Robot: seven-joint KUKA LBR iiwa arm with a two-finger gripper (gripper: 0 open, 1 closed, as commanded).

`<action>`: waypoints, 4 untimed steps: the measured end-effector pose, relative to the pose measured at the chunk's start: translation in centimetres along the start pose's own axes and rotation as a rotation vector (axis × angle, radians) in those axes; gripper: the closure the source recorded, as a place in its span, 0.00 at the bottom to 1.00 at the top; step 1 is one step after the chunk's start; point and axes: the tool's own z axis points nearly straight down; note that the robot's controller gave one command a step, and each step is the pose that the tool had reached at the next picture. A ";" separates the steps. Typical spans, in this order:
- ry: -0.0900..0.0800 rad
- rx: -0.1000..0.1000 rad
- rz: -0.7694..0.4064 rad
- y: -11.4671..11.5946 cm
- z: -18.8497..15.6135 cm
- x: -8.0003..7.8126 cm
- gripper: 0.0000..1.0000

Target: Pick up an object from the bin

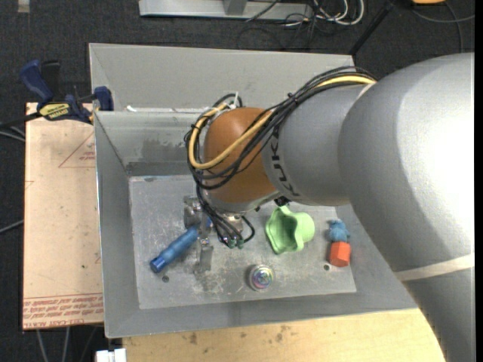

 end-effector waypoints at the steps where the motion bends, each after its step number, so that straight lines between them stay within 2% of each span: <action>1: -0.005 -0.004 -0.002 0.3 -0.1 -0.2 1.00; 2: -0.013 -0.009 0.041 7.0 -9.7 0.8 1.00; 3: -0.015 -0.007 0.067 7.6 -19.5 -0.1 1.00; 4: -0.004 -0.002 -0.113 6.5 -18.6 2.5 1.00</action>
Offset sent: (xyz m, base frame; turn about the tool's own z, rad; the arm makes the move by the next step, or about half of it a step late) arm 0.0000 0.0000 0.0000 0.0000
